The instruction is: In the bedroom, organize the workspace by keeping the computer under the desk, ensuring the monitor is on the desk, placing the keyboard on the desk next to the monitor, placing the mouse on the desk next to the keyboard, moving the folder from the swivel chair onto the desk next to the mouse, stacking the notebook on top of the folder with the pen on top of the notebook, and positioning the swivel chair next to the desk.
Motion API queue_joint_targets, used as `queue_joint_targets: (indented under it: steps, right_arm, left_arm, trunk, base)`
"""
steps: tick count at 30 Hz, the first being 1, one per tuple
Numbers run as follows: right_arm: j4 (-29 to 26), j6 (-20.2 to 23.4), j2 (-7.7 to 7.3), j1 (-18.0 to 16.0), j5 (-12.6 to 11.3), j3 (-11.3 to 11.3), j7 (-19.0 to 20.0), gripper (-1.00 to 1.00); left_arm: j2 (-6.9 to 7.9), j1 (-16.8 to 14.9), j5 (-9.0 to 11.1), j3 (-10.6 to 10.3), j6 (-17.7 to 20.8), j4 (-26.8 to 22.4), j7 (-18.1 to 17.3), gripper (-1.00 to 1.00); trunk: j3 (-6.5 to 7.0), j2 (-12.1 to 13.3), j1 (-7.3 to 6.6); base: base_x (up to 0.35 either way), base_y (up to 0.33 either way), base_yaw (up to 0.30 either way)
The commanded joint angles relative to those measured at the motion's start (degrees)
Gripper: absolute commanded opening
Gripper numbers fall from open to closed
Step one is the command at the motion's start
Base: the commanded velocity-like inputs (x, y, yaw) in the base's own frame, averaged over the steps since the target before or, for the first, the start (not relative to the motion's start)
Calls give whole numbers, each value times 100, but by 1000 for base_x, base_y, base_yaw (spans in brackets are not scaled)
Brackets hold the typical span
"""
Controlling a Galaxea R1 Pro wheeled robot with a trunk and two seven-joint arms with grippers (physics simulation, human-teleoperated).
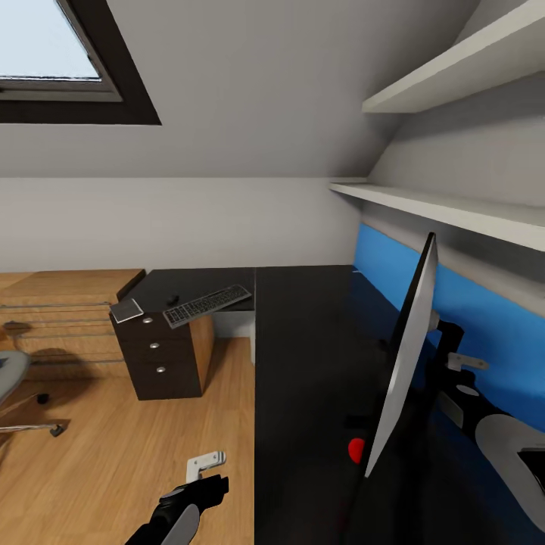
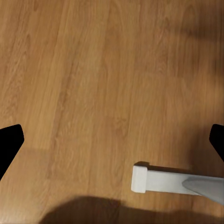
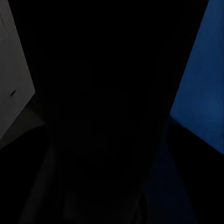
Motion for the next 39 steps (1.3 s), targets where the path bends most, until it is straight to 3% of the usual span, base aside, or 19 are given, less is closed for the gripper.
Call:
queue_joint_targets:
  steps: [1,18,19,29,39]
  right_arm:
    - [-7,-15,0,-9,-13,25,-16,-100]
    - [-7,-17,0,-9,-13,29,-16,-100]
    - [-7,-18,0,-9,-13,29,-16,100]
    - [-7,-22,8,-9,163,41,-24,100]
    - [-7,-23,8,-9,179,54,-24,100]
  left_arm:
    - [7,-6,46,-22,3,-9,52,100]
    - [6,-6,49,-23,3,-9,52,100]
    - [6,-6,49,-24,3,-9,52,100]
    - [6,-6,43,-26,3,-9,52,100]
    - [6,-6,47,-29,4,-9,52,100]
  trunk:
    - [-6,-5,0]
    - [-6,-5,0]
    - [-6,-5,0]
    - [-6,-5,0]
    - [-6,-5,0]
  base:
    - [33,-1,0]
    - [54,0,0]
    - [0,0,0]
    - [0,0,0]
    - [-95,0,0]
